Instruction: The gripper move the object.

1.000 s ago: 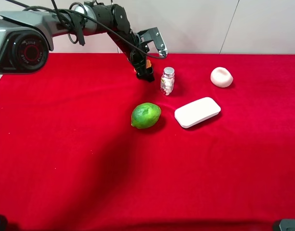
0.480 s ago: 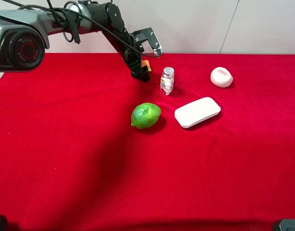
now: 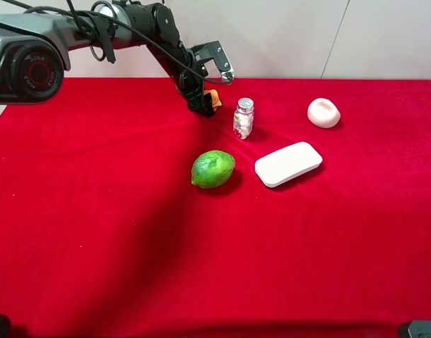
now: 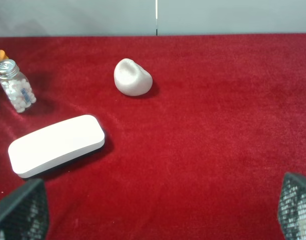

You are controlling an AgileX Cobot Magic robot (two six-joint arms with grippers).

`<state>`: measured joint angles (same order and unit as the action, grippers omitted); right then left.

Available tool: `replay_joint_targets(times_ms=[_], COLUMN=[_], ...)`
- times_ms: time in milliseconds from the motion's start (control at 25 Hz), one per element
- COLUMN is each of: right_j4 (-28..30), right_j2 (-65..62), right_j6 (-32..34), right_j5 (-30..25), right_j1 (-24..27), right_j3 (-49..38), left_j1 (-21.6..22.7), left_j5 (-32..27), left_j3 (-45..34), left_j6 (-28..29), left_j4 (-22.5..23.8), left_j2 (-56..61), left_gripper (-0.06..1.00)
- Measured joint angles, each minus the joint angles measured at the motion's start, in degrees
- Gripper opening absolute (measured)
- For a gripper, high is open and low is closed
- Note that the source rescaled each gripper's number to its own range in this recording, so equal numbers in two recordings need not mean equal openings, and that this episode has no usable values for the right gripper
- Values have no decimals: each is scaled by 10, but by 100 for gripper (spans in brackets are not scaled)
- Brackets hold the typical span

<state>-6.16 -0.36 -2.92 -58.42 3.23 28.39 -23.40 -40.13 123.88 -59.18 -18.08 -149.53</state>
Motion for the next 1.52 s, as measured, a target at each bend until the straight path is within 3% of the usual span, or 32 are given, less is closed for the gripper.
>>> replay_joint_targets(times_ms=[840, 1120, 1520], right_j4=[0, 0, 0], right_j2=[0, 0, 0], right_j6=[0, 0, 0], right_j5=[-1, -1, -1], right_j1=[0, 0, 0], right_j3=[0, 0, 0], left_j1=[9, 9, -7], left_j5=[-9, -50, -123], left_j3=[0, 0, 3], left_j6=[0, 5, 63], left_j4=[20, 20, 20], left_j2=[24, 54, 104], left_gripper=[0, 0, 0])
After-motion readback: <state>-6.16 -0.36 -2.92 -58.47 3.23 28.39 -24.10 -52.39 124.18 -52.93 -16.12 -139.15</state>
